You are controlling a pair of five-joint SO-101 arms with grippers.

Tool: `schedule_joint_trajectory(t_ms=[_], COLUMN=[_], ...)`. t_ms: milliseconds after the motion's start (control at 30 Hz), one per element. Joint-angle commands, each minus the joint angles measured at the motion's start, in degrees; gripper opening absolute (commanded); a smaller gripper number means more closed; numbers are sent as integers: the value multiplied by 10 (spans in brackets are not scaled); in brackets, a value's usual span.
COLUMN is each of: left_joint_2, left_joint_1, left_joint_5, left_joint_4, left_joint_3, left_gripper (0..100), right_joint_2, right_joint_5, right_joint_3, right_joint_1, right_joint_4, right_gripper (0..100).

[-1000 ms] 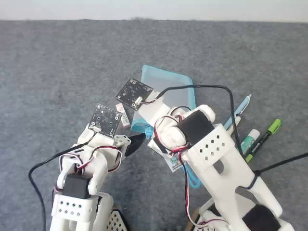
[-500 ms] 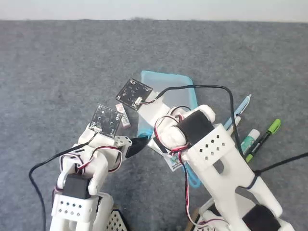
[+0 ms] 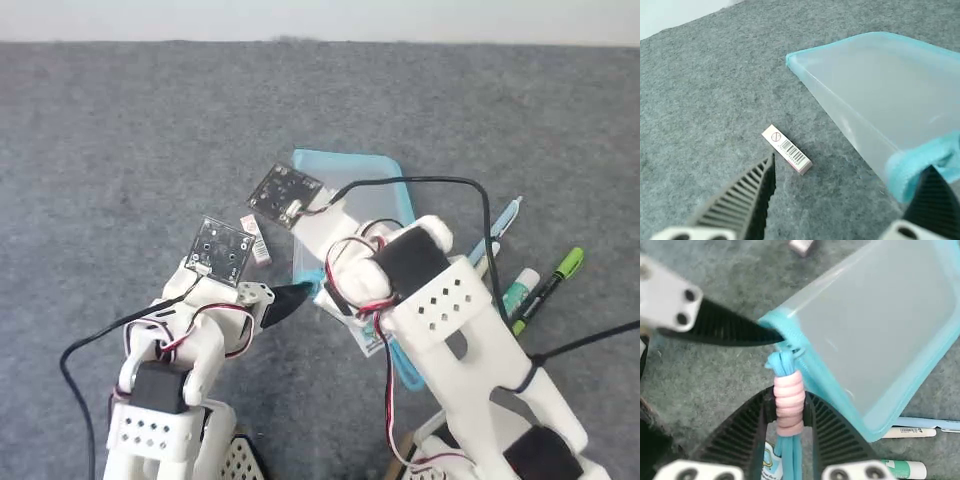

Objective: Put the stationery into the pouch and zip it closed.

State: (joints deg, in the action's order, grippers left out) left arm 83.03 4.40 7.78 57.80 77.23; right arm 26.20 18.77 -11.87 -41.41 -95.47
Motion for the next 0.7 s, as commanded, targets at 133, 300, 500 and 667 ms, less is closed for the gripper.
schedule_joint_trajectory(t_ms=[133,300,500,667], left_joint_2=[-1,-1,-1,-4], left_joint_1=[-1,-1,-1,-24], left_joint_5=[-8,-8,-8,-53], left_joint_4=[-38,-45,-46,-66], left_joint_3=[-15,-10,-9,0], left_gripper=[415,372,231,108], right_joint_2=[34,30,30,33], right_joint_5=[34,36,55,96], right_joint_3=[70,73,61,50], right_joint_1=[-8,-8,-3,86], right_joint_4=[-67,-68,-69,-69], right_gripper=[7,7,7,7])
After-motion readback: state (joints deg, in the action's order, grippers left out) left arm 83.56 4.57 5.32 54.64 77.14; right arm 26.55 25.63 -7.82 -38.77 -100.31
